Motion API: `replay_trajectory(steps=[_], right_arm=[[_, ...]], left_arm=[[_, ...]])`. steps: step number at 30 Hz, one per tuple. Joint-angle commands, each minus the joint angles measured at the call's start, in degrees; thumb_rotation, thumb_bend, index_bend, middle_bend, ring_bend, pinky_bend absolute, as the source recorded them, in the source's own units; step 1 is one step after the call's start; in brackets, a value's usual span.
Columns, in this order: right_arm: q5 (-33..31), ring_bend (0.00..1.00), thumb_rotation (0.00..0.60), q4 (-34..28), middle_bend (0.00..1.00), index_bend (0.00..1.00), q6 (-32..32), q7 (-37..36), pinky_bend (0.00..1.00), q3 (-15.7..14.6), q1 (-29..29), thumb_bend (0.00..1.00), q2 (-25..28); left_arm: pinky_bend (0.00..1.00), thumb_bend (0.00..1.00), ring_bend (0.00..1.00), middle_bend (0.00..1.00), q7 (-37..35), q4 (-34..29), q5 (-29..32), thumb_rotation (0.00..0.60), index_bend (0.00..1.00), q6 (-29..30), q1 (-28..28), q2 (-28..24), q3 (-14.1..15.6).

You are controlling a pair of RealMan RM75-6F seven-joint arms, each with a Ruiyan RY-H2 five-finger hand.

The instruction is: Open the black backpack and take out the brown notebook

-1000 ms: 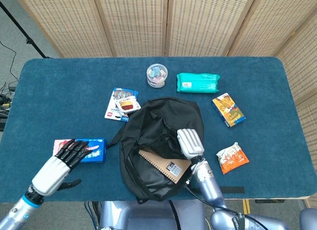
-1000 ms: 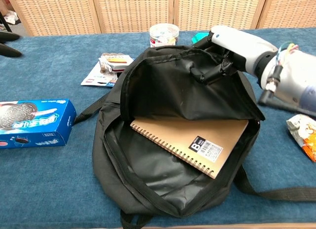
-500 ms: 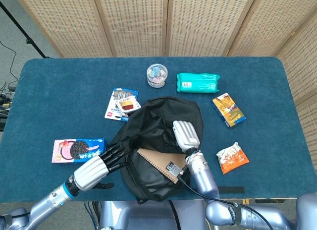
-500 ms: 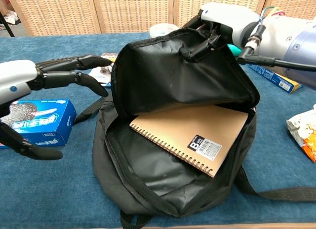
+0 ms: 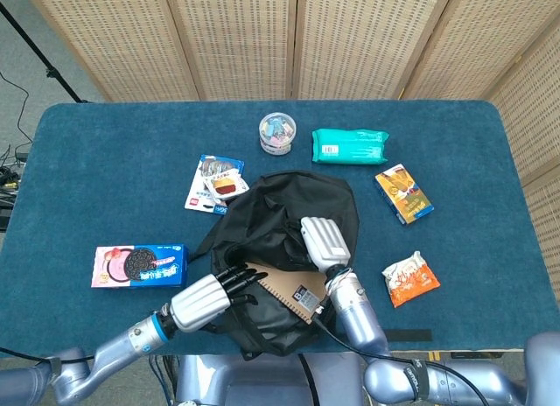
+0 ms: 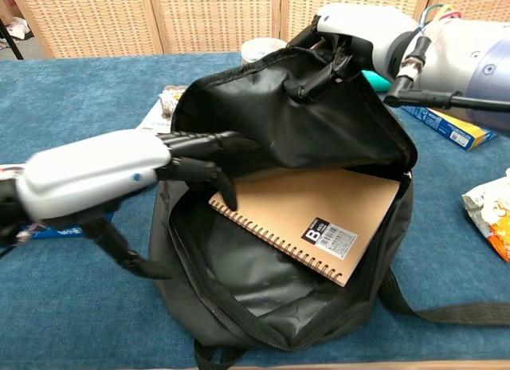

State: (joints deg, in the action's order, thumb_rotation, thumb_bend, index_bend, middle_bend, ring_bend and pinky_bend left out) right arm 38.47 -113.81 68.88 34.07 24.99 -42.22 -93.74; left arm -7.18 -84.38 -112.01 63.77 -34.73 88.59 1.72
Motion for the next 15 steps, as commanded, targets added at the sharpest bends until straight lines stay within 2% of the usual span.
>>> replay_trajectory(steps=[1, 7, 15], right_arm=[[-0.95, 0.6, 0.6, -0.81, 0.67, 0.62, 0.52, -0.21, 0.62, -0.35, -0.38, 0.75, 0.44], [-2.31, 0.6, 0.6, -2.1, 0.67, 0.62, 1.46, -1.14, 0.62, -0.79, -1.04, 0.75, 1.26], [-2.48, 0.6, 0.6, -3.63, 0.67, 0.62, 2.47, -2.54, 0.62, -1.23, -1.64, 0.76, 2.51]], left_arm=[[0.11, 0.0, 0.08, 0.05, 1.51, 1.56, 1.8, 0.6, 0.35, -2.1, -2.01, 2.6, -1.18], [0.11, 0.0, 0.08, 0.05, 4.22, 4.43, 4.44, 0.6, 0.35, -5.38, -4.94, 6.93, -2.69], [0.11, 0.0, 0.08, 0.05, 3.55, 10.01, 6.76, 0.6, 0.35, -5.47, -7.14, 12.42, -3.15]])
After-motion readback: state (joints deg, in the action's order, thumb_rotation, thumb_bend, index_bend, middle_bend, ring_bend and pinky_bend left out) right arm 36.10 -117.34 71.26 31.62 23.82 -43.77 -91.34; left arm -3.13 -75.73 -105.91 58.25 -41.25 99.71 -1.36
